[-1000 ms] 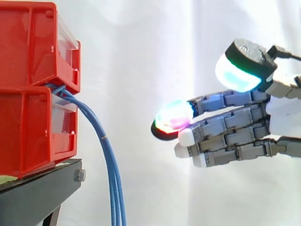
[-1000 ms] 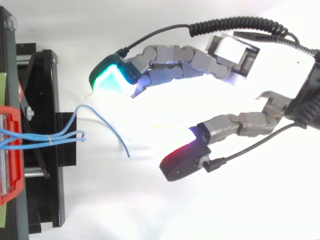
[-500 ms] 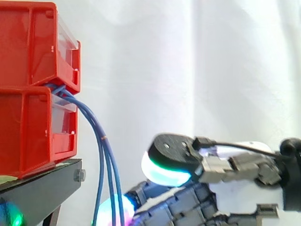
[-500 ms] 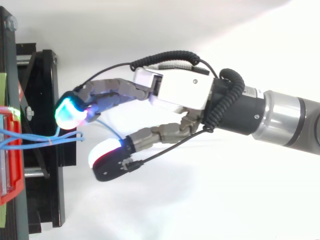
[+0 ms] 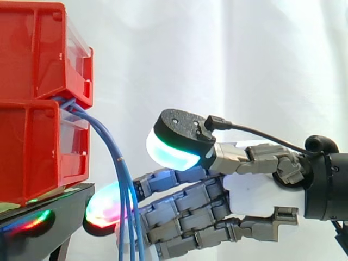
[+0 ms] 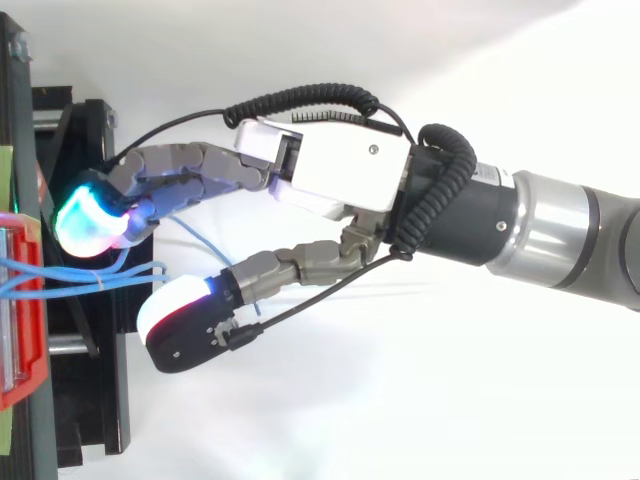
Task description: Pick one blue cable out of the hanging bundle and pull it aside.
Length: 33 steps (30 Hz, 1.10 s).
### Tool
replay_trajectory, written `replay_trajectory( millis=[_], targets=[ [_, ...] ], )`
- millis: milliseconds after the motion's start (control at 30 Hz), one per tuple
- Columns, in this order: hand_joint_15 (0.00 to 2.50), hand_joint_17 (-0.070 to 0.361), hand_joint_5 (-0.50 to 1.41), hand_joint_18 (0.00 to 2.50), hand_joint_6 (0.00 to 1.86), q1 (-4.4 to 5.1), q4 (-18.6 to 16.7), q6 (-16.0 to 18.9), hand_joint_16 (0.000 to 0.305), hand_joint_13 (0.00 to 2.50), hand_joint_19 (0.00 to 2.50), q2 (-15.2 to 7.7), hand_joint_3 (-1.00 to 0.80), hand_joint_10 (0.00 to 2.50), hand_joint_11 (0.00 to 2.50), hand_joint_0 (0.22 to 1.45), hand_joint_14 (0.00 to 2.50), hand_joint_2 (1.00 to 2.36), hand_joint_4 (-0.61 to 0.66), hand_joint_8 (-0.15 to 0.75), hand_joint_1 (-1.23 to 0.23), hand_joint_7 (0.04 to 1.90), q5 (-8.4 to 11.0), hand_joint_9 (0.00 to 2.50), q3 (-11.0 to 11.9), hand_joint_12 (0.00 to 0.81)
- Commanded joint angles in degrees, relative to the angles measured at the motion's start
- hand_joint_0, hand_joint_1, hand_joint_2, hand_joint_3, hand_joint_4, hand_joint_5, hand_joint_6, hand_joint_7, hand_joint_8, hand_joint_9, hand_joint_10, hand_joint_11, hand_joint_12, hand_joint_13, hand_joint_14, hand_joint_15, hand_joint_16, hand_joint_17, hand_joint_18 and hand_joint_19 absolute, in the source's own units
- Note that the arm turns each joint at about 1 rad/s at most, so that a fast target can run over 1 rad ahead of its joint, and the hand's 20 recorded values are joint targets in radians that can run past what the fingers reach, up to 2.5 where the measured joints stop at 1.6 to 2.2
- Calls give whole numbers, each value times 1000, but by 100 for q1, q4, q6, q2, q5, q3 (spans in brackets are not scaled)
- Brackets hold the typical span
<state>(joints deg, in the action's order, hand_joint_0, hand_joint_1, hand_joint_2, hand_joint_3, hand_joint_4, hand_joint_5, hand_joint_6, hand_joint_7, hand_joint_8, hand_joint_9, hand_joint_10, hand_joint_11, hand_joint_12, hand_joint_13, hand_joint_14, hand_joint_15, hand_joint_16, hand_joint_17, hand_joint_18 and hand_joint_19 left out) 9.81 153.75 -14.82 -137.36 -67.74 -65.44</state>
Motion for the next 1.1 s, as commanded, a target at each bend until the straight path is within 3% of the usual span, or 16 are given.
replay_trajectory(
  millis=[0, 200, 300, 367, 600, 1067],
  targets=[
    [269, 99, -185, 299, 502, 3, -179, -127, 44, 406, 171, -1, -479, 10, 321, 480, 10, 1001, 276, 297, -609, 784, -29, 484, -13, 332],
    [272, 99, -168, 303, 503, 56, -407, -329, 44, 425, 180, -1, -478, 10, 306, 484, 10, 1001, 295, 297, -618, 829, -55, 503, -21, 334],
    [280, 98, -158, 315, 503, 100, -715, -311, 44, 445, 179, -273, -481, 12, 319, 488, 11, 1001, 311, 297, -625, 862, -64, 519, -4, 336],
    [286, 99, -151, 330, 503, 117, -855, -215, 44, 455, 186, -335, -478, 10, 312, 490, 11, 1002, 319, 295, -628, 879, -38, 526, 5, 335],
    [306, 96, -131, 362, 503, 179, -855, -153, 43, 507, 209, -361, -471, 11, 336, 502, 12, 1002, 325, 295, -633, 940, -55, 588, -4, 328],
    [331, 90, -99, 393, 502, 161, -855, 67, 40, 578, 230, -352, -428, 12, 361, 536, 13, 1007, 283, 291, -585, 1109, -117, 675, -4, 316]
  ],
)
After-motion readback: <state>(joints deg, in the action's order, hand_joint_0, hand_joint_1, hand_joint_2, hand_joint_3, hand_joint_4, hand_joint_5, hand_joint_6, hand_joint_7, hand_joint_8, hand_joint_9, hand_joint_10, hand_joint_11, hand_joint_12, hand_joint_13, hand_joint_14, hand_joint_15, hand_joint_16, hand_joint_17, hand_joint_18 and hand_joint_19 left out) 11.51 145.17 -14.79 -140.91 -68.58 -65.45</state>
